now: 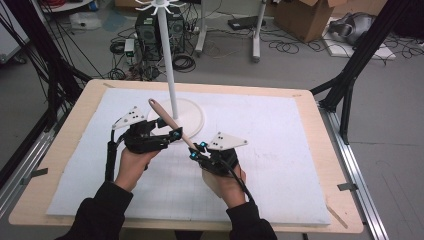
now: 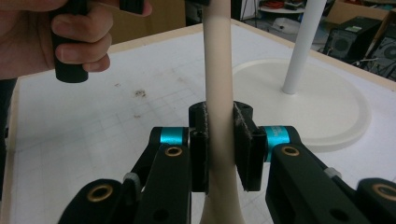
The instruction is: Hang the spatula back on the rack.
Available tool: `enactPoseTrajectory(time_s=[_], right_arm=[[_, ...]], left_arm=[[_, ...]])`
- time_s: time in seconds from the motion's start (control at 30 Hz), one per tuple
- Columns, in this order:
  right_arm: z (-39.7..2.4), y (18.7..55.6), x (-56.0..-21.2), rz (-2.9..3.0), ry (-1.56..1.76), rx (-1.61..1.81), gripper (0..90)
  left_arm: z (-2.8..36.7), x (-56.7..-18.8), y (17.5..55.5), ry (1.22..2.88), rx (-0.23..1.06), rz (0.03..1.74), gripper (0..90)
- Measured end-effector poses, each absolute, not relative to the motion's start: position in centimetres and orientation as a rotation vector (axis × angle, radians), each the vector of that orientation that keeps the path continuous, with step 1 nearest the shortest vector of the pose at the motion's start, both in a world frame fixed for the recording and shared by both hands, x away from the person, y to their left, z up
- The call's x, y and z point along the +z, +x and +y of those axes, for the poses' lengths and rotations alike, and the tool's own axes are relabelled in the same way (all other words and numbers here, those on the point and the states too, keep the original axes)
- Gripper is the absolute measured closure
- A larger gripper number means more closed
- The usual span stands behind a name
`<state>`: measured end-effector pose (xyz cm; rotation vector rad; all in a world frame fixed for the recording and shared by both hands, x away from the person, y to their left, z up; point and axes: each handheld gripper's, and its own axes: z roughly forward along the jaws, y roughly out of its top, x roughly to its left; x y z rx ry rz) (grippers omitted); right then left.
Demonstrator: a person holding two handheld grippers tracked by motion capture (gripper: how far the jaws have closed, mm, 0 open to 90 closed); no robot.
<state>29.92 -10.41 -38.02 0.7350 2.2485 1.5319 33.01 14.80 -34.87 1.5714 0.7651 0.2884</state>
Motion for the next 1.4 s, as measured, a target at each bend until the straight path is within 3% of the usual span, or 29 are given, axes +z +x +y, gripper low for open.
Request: enactPoseTrajectory(time_s=[0.33,0.73,1.4], right_arm=[[-10.5,29.4,-37.5,2.217,0.732,1.49,78.1],[-10.2,28.9,-36.4,2.185,0.696,1.504,78.1],[-10.4,28.5,-35.2,2.173,0.589,1.602,74.8]], left_arm=[[14.3,-33.5,33.4,1.543,0.261,0.745,59.0],[14.8,-31.4,33.3,1.467,0.197,0.72,67.3],[13.6,-28.2,32.0,1.517,0.149,0.468,74.0]])
